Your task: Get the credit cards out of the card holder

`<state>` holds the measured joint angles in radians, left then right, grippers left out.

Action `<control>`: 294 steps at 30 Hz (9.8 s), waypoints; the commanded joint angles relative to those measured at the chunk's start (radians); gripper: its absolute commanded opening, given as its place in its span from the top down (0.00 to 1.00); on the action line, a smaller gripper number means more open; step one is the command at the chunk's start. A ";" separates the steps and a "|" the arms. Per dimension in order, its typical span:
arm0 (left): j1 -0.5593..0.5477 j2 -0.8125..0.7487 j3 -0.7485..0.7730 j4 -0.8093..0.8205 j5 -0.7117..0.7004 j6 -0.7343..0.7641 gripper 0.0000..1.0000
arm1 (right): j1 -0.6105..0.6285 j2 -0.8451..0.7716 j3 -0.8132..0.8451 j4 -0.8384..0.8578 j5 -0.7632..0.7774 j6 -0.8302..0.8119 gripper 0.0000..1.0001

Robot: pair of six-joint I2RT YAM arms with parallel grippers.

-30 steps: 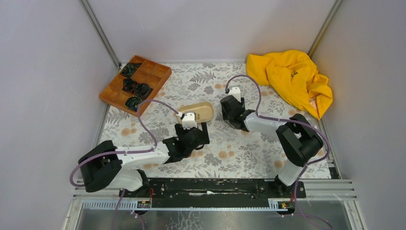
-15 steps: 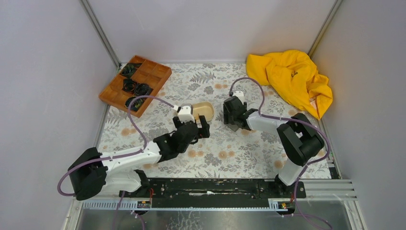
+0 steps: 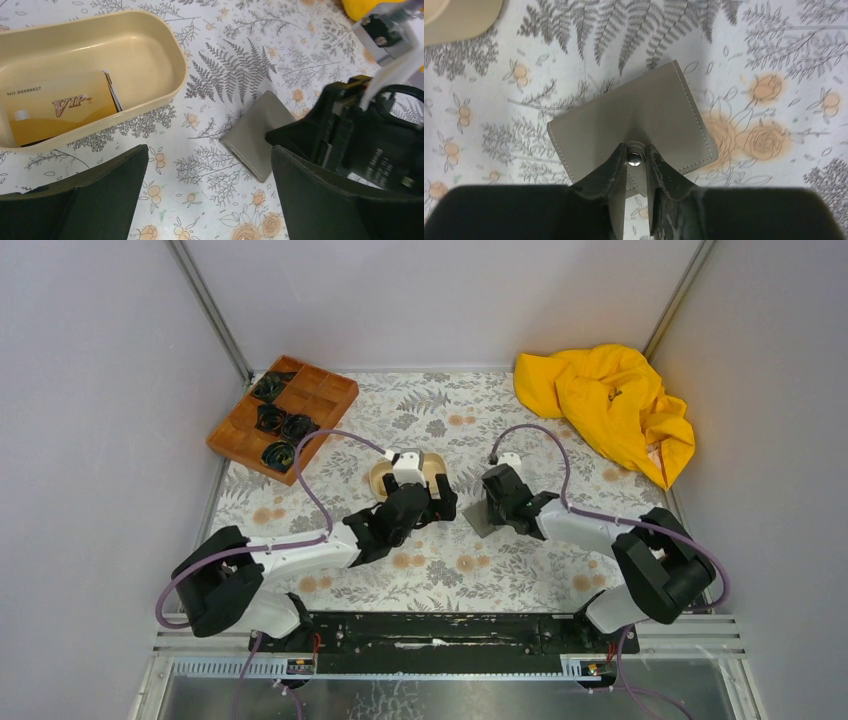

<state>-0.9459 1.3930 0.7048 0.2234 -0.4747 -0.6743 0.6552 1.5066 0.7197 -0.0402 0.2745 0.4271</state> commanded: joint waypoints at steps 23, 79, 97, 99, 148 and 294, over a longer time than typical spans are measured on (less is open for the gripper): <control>0.035 0.169 0.040 0.161 0.345 0.030 0.38 | 0.037 -0.455 -0.263 -0.013 -0.108 0.027 1.00; 0.035 0.187 0.063 0.160 0.404 0.030 0.22 | 0.037 -0.717 -0.208 -0.132 -0.089 0.005 1.00; 0.034 0.190 0.070 0.152 0.416 0.044 0.21 | 0.036 -0.511 -0.123 -0.040 -0.081 -0.051 1.00; 0.034 0.192 0.071 0.153 0.415 0.044 0.21 | 0.036 -0.512 -0.119 -0.039 -0.078 -0.059 1.00; 0.035 0.223 0.086 0.144 0.434 0.042 0.20 | 0.034 -0.252 -0.128 -0.077 0.096 0.027 0.62; 0.038 0.024 -0.015 0.183 0.358 0.034 0.19 | -0.052 -0.101 0.041 -0.069 -0.139 -0.029 1.00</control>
<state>-0.9077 1.4128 0.6910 0.3889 -0.1055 -0.6548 0.6033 1.3998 0.7502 -0.1558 0.1806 0.4061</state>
